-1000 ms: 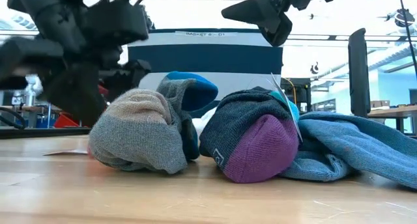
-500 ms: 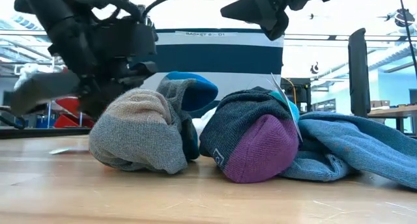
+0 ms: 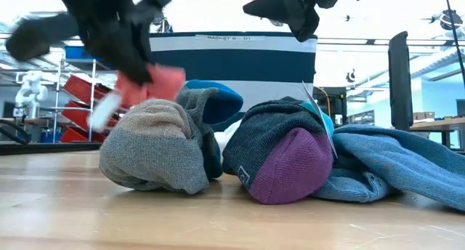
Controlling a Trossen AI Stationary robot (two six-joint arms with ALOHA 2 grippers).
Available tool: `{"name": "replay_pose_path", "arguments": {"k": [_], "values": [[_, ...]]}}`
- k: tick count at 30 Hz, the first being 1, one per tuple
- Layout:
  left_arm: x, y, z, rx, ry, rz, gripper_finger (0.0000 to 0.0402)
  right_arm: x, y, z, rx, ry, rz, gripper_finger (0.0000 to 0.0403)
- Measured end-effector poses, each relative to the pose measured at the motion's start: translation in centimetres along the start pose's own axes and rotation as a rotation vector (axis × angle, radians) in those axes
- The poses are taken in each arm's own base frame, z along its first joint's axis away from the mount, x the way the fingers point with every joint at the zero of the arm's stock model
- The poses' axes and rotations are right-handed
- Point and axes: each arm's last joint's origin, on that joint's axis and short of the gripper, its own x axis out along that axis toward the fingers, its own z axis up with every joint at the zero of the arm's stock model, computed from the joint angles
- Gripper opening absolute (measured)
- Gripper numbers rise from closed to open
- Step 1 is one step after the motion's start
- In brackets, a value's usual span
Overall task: Sort clothes
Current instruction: Put the orange sock into the blue laundry bin
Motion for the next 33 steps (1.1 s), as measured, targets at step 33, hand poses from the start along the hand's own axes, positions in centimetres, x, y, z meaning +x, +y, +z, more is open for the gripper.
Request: {"name": "replay_pose_path", "arguments": {"k": [33], "values": [[-14.5, 6.9, -0.2, -0.573, -0.742, 0.073, 0.002, 0.0, 1.3, 6.9, -0.135, -0.304, 0.025, 0.021]]}}
